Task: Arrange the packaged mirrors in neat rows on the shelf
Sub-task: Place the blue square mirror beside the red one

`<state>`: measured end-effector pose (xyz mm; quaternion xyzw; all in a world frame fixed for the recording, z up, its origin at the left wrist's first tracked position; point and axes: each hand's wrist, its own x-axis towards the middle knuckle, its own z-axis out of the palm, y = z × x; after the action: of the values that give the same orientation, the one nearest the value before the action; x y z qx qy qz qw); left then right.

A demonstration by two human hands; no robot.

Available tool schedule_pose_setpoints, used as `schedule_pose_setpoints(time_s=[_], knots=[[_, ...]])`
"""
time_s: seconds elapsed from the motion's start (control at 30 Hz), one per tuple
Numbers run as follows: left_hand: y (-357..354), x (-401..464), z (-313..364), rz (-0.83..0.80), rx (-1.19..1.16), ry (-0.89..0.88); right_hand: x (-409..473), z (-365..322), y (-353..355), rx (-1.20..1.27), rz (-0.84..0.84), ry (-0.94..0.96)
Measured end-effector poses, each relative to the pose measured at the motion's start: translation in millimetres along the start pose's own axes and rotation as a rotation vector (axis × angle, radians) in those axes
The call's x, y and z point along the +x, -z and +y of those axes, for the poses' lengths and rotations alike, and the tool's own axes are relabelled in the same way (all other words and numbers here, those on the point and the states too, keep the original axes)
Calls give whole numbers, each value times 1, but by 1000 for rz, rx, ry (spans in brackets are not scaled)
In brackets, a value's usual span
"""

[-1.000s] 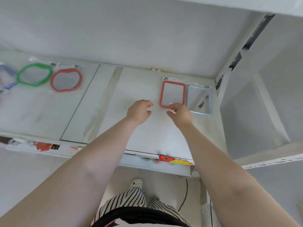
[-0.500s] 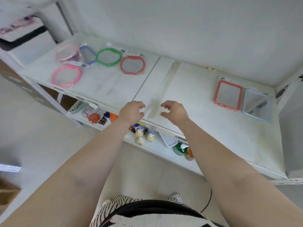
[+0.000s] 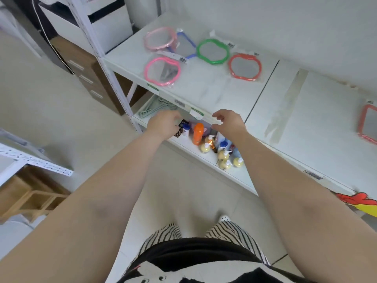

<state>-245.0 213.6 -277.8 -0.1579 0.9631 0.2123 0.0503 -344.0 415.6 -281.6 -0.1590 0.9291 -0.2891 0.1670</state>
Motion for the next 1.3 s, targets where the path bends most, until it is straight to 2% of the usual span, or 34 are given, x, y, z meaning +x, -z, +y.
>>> schedule_pose_setpoints(time_s=[0.27,0.53,0.77,0.93,1.17,1.3], knots=[[37,55,-42,33,-55,5,67,-57,-17,-129,-40,76],[89,132,-70,61,-5,20,164,-118,-10,-144,-57,149],[115,199,-97,49,41,-2,219,-149,-6,-119,-25,121],[134,255,-111,38,20,-91,253,-165,-9,-102,30,32],[158,336,-135,-60,33,-292,287,-185,-30,58,203,-272],[161,365,-140,-129,-16,-349,291,-191,-44,155,265,-449]])
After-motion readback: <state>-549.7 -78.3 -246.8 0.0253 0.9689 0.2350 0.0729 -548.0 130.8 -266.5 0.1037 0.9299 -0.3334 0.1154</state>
